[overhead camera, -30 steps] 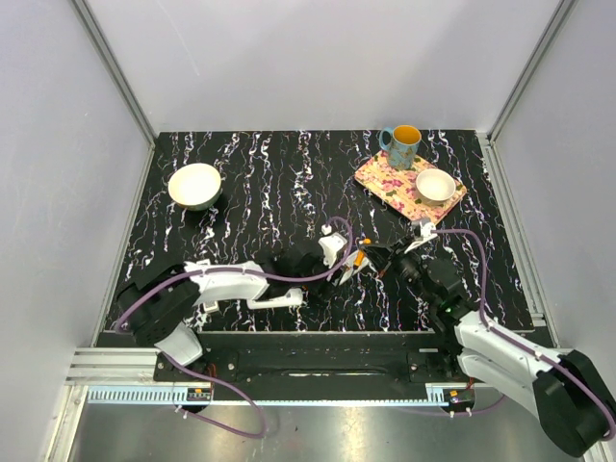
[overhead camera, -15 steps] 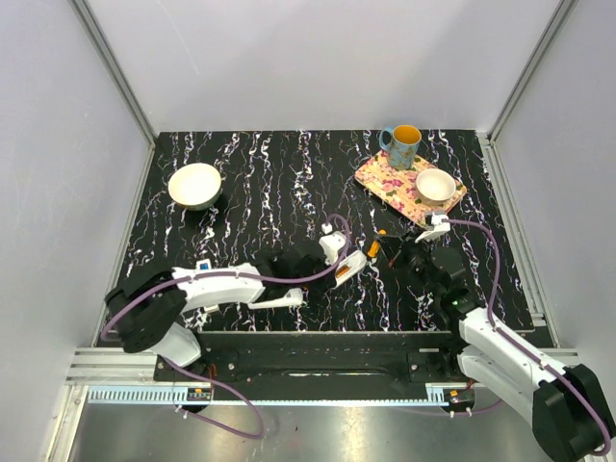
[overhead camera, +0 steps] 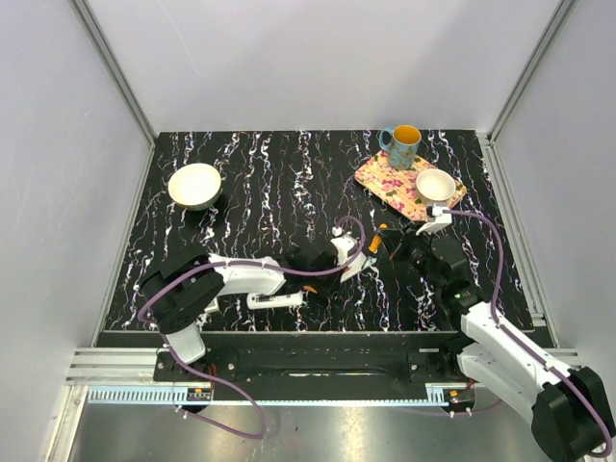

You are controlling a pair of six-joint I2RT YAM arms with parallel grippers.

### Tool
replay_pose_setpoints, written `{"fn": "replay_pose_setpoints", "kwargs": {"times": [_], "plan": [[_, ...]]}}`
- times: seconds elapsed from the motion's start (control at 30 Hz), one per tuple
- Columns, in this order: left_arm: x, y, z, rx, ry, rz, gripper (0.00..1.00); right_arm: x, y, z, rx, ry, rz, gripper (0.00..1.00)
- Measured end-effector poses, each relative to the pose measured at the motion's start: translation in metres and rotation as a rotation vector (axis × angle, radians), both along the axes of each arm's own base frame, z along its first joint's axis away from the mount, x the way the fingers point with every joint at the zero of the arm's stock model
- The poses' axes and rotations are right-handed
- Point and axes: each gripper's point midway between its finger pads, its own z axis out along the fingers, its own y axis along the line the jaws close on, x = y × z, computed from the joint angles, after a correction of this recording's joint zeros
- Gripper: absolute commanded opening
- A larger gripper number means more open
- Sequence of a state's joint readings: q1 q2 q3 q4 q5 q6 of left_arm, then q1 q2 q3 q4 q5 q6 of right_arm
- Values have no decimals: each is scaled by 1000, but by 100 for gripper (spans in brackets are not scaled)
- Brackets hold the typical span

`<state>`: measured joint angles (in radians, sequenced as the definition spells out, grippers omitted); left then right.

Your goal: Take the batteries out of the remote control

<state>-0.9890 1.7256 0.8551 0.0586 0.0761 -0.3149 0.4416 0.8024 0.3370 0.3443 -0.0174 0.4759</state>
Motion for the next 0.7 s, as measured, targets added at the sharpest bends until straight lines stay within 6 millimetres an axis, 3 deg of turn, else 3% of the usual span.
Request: {"fn": "replay_pose_setpoints", "kwargs": {"times": [0.33, 0.7], "plan": [[48, 33, 0, 22, 1, 140, 0, 3, 7, -24, -34, 86, 30, 0], [67, 24, 0, 73, -35, 80, 0, 7, 17, -42, -36, 136, 71, 0]]}}
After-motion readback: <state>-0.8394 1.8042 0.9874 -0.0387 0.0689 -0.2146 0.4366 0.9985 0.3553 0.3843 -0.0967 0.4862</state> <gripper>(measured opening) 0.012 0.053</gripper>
